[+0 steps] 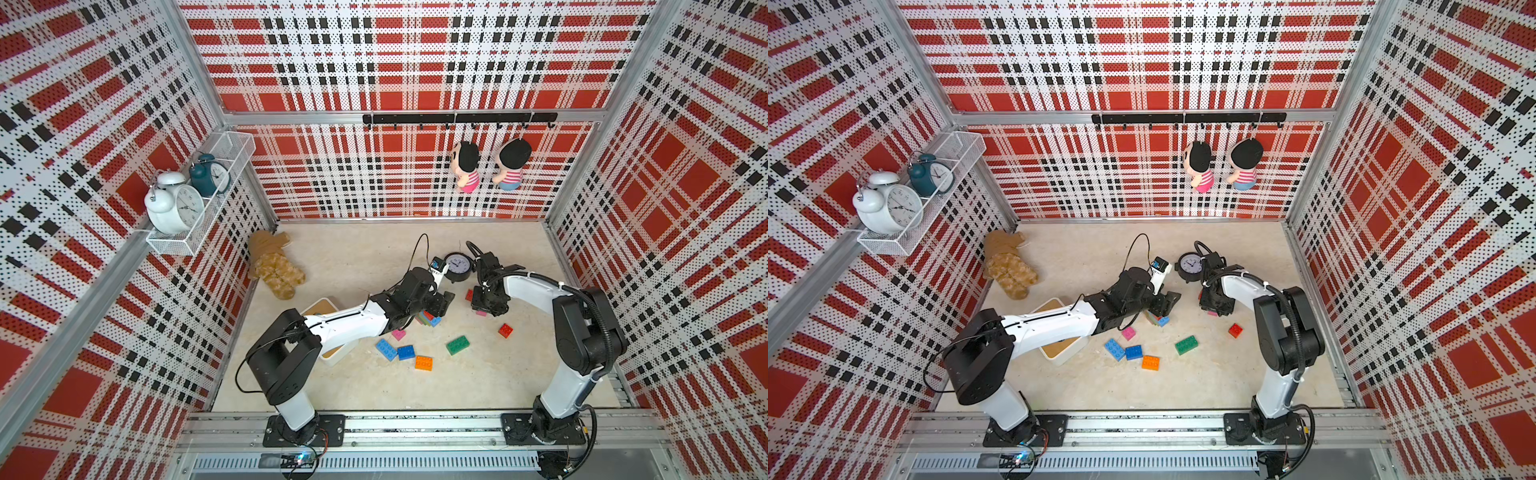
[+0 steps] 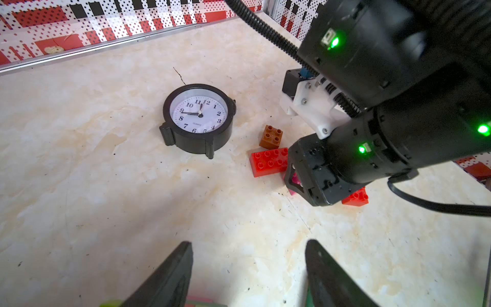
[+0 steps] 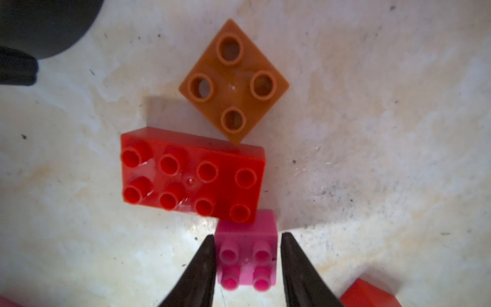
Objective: Assemble a heart with building blocks
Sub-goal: Pick up the building block from the center of the board.
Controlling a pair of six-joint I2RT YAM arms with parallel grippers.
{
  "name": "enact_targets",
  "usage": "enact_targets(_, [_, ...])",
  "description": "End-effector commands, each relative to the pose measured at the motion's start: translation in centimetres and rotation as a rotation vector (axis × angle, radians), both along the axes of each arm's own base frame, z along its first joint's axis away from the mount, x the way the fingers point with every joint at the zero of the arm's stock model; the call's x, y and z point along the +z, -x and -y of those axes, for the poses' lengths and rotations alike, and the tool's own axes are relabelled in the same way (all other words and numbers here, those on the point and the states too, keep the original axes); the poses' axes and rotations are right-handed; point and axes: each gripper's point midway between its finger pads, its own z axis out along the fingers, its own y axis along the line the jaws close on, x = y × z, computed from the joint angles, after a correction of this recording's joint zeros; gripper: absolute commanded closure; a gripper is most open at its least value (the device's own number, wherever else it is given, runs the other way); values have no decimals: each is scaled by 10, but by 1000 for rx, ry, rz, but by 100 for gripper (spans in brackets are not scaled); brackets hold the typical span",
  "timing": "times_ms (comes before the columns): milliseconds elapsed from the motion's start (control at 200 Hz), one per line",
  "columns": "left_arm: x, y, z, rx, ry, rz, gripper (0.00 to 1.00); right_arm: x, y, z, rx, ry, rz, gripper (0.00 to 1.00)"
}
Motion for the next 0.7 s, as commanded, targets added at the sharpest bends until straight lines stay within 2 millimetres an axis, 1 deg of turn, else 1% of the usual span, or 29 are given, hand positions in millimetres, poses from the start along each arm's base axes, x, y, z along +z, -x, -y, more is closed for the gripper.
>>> enact_targets(0, [3,-6,1,9,-6,14,30,4,-5,-2,6,11,10,59])
enact_targets(125, [2,-6,0,12,-10,13,30,3,-5,-3,10,8,7,62])
enact_targets(306, [1,-7,-1,15,-12,13,30,2,-6,-4,16,8,3,64])
enact_targets(456, [3,-10,-7,41,1,5,30,3,-5,-3,22,14,5,69])
enact_targets(526, [9,-15,-18,78,42,-3,30,10,-8,-5,54,10,32,72])
enact_targets(566, [13,-18,-27,100,79,-11,29,17,-10,-10,95,1,65,74])
enact_targets(621, [16,-21,-43,134,137,-31,29,30,-13,-23,195,-17,120,77])
enact_targets(641, [20,-24,-50,149,165,-35,29,34,-13,-28,229,-27,139,77])
enact_targets(691, [18,-25,-68,179,212,-57,29,46,-13,-45,322,-59,186,78])
